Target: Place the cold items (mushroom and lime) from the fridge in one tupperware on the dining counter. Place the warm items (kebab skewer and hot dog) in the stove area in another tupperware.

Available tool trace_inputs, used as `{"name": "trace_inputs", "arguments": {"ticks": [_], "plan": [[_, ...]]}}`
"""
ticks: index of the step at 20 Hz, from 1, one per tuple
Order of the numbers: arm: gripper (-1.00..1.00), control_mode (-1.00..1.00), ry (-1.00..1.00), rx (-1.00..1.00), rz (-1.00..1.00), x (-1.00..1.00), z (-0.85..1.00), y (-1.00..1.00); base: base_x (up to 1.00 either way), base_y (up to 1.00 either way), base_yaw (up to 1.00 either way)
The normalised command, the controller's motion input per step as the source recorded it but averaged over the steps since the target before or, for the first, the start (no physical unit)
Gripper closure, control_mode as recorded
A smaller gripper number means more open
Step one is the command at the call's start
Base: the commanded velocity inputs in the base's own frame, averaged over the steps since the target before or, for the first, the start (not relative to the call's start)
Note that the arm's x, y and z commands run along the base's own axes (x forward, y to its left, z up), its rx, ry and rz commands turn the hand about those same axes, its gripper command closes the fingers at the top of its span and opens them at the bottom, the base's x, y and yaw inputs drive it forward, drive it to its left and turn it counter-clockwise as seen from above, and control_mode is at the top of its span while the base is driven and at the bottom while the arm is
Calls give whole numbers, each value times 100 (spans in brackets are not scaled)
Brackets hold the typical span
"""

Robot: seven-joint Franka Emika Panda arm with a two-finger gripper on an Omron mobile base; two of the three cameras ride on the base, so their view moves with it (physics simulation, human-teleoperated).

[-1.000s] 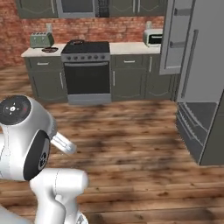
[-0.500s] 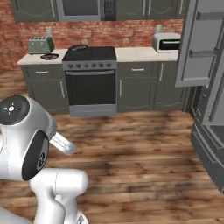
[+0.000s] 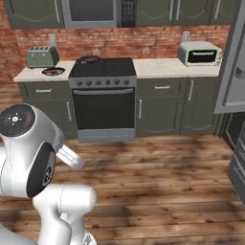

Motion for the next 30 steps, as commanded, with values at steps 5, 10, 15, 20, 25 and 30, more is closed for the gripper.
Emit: {"name": "trace_inputs", "arguments": {"ticks": [5,10,15,20,25,30], "plan": [[-100,100,0,0,0,0,0,0,100,93,0],[-100,100,0,0,0,0,0,0,100,88,0],[-100,100,0,0,0,0,0,0,100,64,0],[-100,100,0,0,0,0,0,0,100,52,0],[-100,100,0,0,0,0,0,0,100,50,0],[-100,100,0,0,0,0,0,0,100,47,0]]}}
